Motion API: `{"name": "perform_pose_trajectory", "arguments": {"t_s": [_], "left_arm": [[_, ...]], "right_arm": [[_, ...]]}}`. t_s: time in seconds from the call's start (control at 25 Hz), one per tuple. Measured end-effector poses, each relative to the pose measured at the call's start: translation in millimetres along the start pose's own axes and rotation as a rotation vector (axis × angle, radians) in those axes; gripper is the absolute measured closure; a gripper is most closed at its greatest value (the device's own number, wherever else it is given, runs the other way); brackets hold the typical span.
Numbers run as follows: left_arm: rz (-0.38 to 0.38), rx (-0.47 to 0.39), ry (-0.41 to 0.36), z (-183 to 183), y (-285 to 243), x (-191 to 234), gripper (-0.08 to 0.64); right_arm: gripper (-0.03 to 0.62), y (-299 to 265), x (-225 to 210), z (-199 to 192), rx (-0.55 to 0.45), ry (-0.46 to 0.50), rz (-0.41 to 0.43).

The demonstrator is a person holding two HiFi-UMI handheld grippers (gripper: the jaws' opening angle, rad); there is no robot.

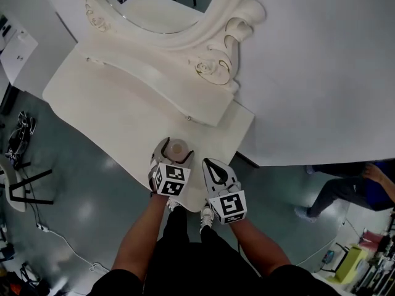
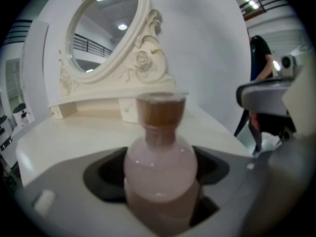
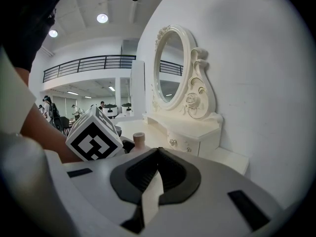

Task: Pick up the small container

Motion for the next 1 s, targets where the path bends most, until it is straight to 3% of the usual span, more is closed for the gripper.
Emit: {"name": "perform_pose_trajectory", "arguments": {"t_s": [0.52,1.0], "left_arm": [[0.039,-0.095,0.02,5.7,28.3,-7.3,0.164],[0.093,-0.257,-0.021,66.2,119.3,-29.1,0.164]], "right_arm": [[0.586,13.5,-4.2,1.2,-0.015,0.008,-0.017],[0.586,31.9,3.5,51.6,-0.126,0.017,0.016]]}}
Point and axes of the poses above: the fingertips, and each gripper's own axes: y backward along the fingers, x to its left, z out of its top, the point moved 9 cm from there along y, backward along the fingers, and after that the axes turned 6 degrees about -z, right-handed, at the moved point
